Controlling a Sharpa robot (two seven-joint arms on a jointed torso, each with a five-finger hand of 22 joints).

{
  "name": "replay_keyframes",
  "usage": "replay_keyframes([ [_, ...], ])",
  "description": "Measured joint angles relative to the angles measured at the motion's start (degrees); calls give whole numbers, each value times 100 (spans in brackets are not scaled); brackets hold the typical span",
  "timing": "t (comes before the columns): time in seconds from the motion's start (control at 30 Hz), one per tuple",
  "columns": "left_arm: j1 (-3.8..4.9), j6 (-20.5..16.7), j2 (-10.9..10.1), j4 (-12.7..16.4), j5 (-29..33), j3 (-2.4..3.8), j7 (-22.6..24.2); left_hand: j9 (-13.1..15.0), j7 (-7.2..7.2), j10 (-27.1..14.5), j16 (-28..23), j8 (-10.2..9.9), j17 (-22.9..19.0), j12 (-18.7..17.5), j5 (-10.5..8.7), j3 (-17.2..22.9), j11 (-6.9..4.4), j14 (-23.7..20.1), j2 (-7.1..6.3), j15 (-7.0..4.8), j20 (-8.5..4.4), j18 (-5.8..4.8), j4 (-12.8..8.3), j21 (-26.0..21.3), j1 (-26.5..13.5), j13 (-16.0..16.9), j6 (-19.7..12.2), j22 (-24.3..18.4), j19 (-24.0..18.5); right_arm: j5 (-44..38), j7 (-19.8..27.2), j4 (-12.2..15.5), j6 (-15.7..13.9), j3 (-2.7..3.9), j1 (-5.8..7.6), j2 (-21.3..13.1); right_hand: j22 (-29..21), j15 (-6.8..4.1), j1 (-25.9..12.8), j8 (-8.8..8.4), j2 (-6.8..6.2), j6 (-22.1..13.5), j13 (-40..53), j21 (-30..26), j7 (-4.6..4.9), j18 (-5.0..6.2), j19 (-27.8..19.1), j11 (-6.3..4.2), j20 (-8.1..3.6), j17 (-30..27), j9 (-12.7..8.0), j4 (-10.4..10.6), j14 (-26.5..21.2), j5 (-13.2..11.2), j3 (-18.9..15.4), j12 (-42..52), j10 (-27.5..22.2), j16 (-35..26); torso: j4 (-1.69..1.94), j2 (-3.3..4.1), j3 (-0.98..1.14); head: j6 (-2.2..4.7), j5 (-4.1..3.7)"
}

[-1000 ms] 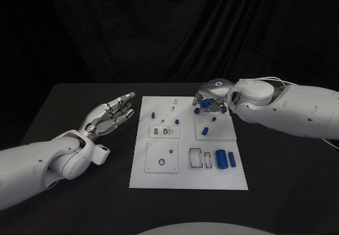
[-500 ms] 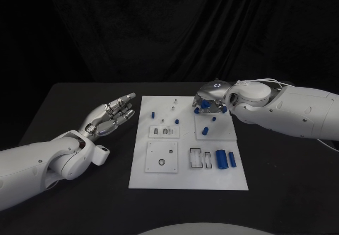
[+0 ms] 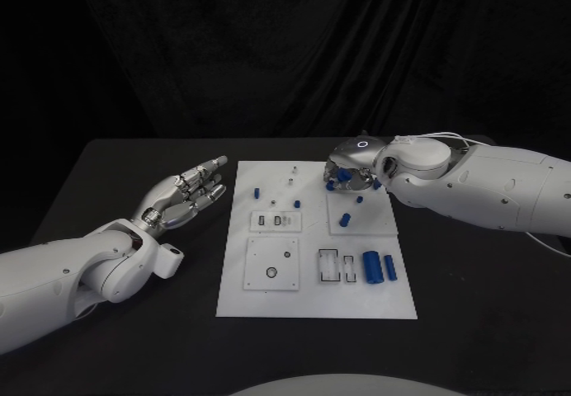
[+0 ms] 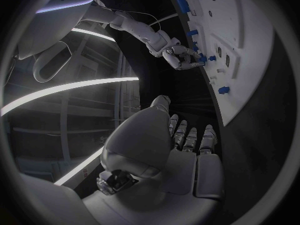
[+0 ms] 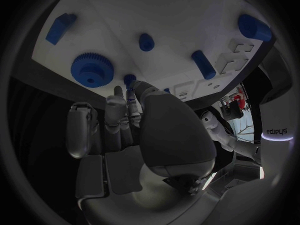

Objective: Assemble the parts on the task board

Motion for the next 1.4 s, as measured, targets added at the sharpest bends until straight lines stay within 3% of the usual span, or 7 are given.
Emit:
replay_keyframes([
  [0.13,0,24,0,-11,0,0,0,0,0,0,0,0,0,0,0,16,0,0,0,0,0,0,-16,0,0,0,0,0,0,0,23,-65,6,4,-49,41,0,0,7,34,7,104,0,0,39,0,0,1,0,13,31,-12,0,0,53,-22,106,2,-4,0,1,-10,18],
  [0.5,0,102,12,-52,-2,0,1,-1,41,0,0,0,-2,0,1,32,0,1,0,1,42,-1,-32,0,0,0,-40,8,42,2,108,-171,-37,28,-94,110,4,-53,6,129,6,389,0,0,143,1,21,-134,-82,36,104,-118,53,1,215,-89,524,24,0,3,1,-26,35],
  [0.7,0,130,12,-77,-2,0,1,-1,62,0,0,0,-2,0,22,32,0,21,0,21,63,0,-32,0,0,0,-19,7,63,4,144,-175,-119,32,-95,108,4,-113,7,237,4,600,-7,-27,145,1,20,-184,-122,88,125,-189,72,1,285,-99,799,51,-1,7,1,-24,66],
  [0.83,0,145,-4,-78,-2,0,1,-1,62,0,0,0,-2,0,22,32,0,21,0,21,63,0,-32,0,0,0,-19,7,63,4,150,-109,-190,27,-93,73,4,-147,32,313,-20,686,-6,-27,94,1,41,-185,-143,159,125,-192,106,-2,286,-134,945,101,-3,9,1,4,87],
  [0.97,0,147,-33,-70,-3,0,1,-1,62,0,0,0,-2,0,22,48,0,21,0,21,84,0,-48,0,1,0,-19,7,42,7,146,10,-218,0,-31,47,3,-164,38,351,-26,731,-6,-27,94,2,41,-195,-143,191,125,-222,123,-7,284,-134,1012,116,-7,9,2,22,112],
  [1.17,0,145,-74,-29,-3,0,1,-1,86,-5,0,0,-2,0,22,48,-5,21,-4,21,84,0,-48,0,4,0,-1,7,42,134,110,124,-281,21,192,102,3,-147,37,353,-23,738,-6,-27,101,1,41,-190,-143,228,126,-222,140,-8,283,-134,1050,117,-15,7,2,63,141],
  [1.4,0,140,-90,3,-3,0,2,-1,124,-19,0,0,-1,0,46,48,-19,21,-23,21,84,0,-48,0,24,0,2,7,42,295,68,-78,-355,34,250,466,3,-164,6,384,8,779,-7,-27,103,2,62,-185,-164,267,126,-238,164,-29,267,-165,1146,140,-18,5,-8,53,158],
])
